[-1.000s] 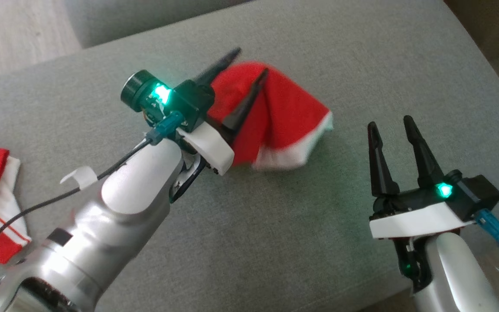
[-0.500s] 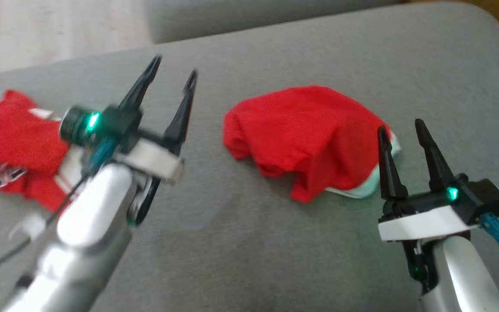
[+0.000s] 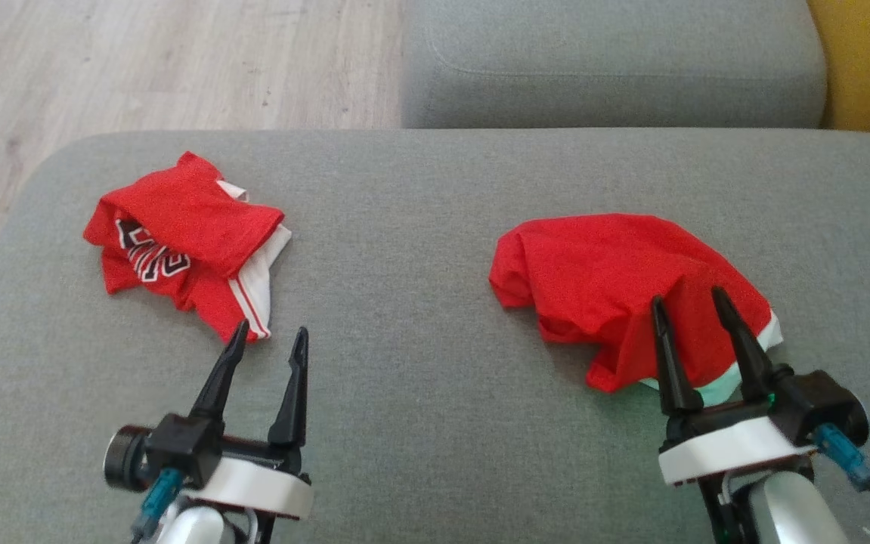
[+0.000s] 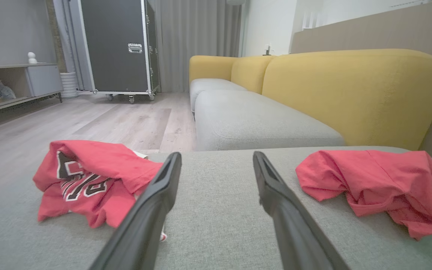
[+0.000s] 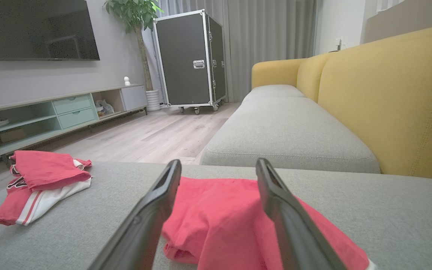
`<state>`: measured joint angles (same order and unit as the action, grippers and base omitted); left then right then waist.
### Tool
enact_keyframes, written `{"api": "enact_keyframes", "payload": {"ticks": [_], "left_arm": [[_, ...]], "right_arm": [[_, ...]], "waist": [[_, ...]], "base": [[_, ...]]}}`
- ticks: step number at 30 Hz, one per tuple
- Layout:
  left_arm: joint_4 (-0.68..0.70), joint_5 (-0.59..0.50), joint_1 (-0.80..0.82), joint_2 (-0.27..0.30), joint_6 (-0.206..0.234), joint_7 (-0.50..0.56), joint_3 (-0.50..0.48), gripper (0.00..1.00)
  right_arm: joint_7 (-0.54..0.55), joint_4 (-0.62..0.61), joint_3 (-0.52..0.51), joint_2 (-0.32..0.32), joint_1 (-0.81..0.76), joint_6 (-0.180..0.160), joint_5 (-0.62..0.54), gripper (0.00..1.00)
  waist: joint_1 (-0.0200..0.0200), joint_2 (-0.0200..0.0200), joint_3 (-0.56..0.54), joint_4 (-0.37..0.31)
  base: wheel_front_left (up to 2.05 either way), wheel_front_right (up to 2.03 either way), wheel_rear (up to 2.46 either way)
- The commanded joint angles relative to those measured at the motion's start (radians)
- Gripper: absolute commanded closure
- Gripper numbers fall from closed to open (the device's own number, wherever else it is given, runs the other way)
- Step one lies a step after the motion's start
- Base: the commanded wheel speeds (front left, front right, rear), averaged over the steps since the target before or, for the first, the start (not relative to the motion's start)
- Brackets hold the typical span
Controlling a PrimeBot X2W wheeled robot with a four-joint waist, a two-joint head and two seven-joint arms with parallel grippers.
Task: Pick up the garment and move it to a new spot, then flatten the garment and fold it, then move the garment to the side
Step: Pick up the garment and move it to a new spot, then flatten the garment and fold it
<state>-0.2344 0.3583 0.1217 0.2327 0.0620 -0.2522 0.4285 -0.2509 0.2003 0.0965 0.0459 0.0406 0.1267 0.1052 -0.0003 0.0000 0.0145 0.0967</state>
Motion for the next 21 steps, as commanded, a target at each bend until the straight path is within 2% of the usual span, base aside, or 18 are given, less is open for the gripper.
{"api": "enact_keyframes", "payload": {"ticks": [1,13,17,21], "left_arm": [[0.042,-0.016,0.038,0.0,0.004,-0.009,-0.06,0.0],[0.047,-0.112,0.013,-0.081,-0.083,-0.009,-0.167,0.0],[0.038,-0.132,0.021,-0.101,-0.107,-0.009,-0.193,0.0],[0.025,-0.152,0.022,-0.125,-0.132,-0.009,-0.21,0.0]], "right_arm": [[-0.011,-0.026,0.027,0.004,0.018,0.004,-0.001,0.0],[-0.011,-0.015,0.09,0.004,0.044,0.004,-0.074,0.0],[-0.011,0.059,0.117,0.004,0.075,0.004,-0.14,0.0],[-0.01,0.225,0.113,0.004,0.135,0.004,-0.21,0.0]], "waist": [[0.0003,0.0,-0.011,0.009],[0.0003,0.0,-0.002,0.0],[0.0003,0.0,0.007,0.008],[0.0003,0.0,0.019,0.037]], "base": [[0.0,0.0,0.0],[0.0,0.0,0.0],[0.0,0.0,0.0],[0.0,0.0,0.0]]}}
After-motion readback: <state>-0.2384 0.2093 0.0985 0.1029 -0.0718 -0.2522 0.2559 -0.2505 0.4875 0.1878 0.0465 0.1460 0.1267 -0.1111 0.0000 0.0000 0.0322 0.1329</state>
